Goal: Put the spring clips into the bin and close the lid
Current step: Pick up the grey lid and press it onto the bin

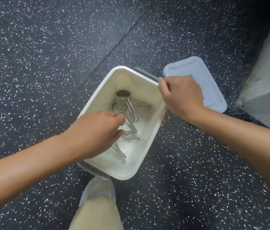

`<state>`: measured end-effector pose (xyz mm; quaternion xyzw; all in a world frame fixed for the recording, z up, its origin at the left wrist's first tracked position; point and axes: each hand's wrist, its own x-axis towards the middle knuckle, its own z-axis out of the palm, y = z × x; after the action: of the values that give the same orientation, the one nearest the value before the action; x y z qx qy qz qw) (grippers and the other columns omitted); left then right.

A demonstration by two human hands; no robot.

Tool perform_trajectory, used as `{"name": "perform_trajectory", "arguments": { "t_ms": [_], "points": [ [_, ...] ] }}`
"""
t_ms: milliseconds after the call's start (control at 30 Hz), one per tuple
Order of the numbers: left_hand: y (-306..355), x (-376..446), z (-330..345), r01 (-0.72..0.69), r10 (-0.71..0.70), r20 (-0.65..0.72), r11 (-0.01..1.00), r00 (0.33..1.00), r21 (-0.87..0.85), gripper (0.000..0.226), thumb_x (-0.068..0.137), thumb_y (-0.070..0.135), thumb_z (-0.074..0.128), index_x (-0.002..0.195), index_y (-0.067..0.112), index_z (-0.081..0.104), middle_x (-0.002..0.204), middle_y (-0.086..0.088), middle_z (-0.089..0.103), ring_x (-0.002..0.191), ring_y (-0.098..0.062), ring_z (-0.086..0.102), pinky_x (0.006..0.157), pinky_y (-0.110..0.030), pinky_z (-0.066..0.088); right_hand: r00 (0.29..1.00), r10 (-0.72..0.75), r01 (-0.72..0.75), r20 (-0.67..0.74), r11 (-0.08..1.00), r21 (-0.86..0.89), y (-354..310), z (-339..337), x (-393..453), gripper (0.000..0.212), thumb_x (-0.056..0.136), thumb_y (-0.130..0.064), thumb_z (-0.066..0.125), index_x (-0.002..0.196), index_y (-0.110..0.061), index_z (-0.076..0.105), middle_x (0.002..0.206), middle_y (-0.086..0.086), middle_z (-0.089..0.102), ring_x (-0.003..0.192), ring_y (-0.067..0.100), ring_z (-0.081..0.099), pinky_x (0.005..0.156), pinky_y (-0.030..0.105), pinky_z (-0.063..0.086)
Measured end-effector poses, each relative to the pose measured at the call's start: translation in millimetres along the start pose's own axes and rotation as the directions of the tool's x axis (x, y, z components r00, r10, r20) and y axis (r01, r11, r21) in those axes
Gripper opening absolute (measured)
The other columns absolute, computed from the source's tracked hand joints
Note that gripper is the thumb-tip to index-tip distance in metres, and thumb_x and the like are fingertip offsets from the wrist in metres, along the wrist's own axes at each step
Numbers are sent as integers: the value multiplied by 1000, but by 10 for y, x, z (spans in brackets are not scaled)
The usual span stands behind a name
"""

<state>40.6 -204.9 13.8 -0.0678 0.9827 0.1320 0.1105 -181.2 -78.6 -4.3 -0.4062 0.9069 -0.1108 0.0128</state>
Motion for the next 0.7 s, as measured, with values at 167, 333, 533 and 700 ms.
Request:
{"name": "perform_trajectory", "arguments": {
  "t_ms": [167,333,533,700],
  "points": [
    [111,101,-40,-4,3,-18,998,1000,-55,28,98,48,40,107,26,56,100,8,65,88,-23,64,66,-37,51,962,263,-259,72,964,-67,753,251,178,36,101,-32,38,78,-13,57,84,11,64,73,34,56,58,35,34],
    [210,186,-31,-53,53,-23,998,998,-21,30,97,48,37,104,25,55,93,7,63,83,-24,63,65,-39,52,863,445,-395,240,890,-228,1251,586,364,46,102,-32,46,135,0,46,138,18,48,120,41,53,90,47,47],
    [216,223,-27,-80,80,10,997,997,3,31,98,50,35,107,27,54,96,8,62,87,-23,64,68,-40,51,786,573,-500,231,810,-307,1441,791,496,48,100,-23,46,140,2,40,146,19,42,131,37,46,97,47,45],
    [201,240,-46,-72,72,3,997,997,12,34,97,51,32,107,27,54,99,8,64,89,-24,65,71,-41,53,782,560,-458,274,814,-357,1551,774,580,55,91,-26,45,137,5,44,137,24,50,121,42,54,94,46,46]
  ]
}}
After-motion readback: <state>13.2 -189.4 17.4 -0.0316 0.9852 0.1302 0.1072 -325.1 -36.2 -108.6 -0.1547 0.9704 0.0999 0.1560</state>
